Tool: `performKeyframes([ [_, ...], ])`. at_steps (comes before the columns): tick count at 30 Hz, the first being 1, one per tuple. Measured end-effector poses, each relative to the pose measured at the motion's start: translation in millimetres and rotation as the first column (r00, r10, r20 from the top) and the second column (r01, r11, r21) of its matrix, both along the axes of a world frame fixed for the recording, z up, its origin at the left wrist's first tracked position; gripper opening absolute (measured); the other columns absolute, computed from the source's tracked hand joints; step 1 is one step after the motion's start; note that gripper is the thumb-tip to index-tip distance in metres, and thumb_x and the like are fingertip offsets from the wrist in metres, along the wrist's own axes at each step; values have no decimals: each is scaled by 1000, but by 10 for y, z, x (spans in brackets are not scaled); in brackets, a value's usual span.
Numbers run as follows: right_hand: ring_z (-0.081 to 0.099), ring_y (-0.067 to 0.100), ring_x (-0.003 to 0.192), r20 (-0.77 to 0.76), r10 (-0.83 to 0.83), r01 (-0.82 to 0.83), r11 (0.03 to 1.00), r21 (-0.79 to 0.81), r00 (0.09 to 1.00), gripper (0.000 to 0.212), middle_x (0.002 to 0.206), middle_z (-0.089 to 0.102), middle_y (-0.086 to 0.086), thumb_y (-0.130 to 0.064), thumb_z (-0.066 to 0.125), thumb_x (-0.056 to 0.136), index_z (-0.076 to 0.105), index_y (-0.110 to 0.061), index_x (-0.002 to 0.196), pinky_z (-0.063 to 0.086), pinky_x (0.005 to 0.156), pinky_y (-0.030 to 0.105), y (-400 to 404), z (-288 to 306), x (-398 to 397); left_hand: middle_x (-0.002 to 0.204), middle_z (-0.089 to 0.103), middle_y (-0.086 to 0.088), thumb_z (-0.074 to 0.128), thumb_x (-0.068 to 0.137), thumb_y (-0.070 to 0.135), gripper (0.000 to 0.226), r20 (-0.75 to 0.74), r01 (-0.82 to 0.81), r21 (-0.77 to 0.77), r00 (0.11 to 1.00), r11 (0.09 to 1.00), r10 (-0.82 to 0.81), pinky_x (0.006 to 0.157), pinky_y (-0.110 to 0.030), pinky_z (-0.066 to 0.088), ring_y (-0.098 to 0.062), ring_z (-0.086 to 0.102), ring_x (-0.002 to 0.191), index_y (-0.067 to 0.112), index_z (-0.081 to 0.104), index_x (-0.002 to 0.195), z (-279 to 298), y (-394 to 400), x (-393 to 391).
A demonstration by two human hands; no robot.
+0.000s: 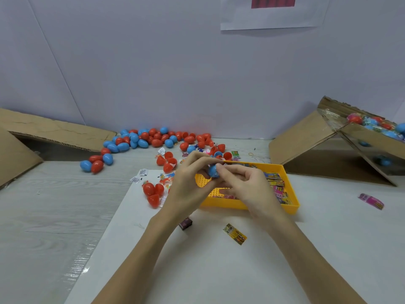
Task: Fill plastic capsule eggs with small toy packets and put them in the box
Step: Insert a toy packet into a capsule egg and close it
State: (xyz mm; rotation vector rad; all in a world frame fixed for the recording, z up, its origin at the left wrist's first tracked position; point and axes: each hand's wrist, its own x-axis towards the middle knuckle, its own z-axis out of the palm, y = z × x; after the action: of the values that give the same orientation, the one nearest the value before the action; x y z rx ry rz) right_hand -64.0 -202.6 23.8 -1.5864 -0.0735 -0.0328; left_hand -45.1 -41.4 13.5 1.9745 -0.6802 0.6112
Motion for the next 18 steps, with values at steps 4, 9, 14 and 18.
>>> performKeyframes([
  [4, 71, -4, 89, 118, -97, 119, 973, -198, 988, 26, 93, 75, -14, -45, 83, 79, 70, -38, 100, 60, 71, 19, 16, -38, -7, 113, 59, -3, 83, 80, 2, 37, 59, -9, 76, 998, 997, 5, 86, -25, 55, -15, 60, 104, 8, 72, 115, -12, -23, -19],
  [9, 70, -5, 86, 183, -141, 185, 949, -254, 973, 32, 93, 74, -14, -42, 83, 82, 73, -28, 108, 60, 71, 17, 14, -57, -3, 114, 63, -4, 81, 81, -2, 37, 107, -34, 78, 994, 996, 25, 88, -15, 50, -8, 59, 106, 7, 73, 116, -24, -42, -35],
  [14, 70, 0, 82, 229, -238, 298, 913, -278, 944, 33, 90, 73, -11, -43, 84, 81, 69, -23, 102, 57, 68, 15, 80, -123, -15, 114, 66, -8, 84, 74, -7, 43, 193, -157, 113, 972, 981, 133, 93, -9, 44, -13, 59, 107, 3, 73, 114, -79, -141, -93],
  [18, 68, -3, 83, 265, -254, 328, 900, -287, 930, 28, 90, 71, -12, -40, 83, 84, 66, -24, 101, 54, 66, 11, 113, -147, -31, 115, 67, -8, 82, 74, -9, 45, 205, -189, 118, 965, 975, 162, 96, -11, 47, -17, 63, 108, 3, 73, 116, -84, -150, -115],
])
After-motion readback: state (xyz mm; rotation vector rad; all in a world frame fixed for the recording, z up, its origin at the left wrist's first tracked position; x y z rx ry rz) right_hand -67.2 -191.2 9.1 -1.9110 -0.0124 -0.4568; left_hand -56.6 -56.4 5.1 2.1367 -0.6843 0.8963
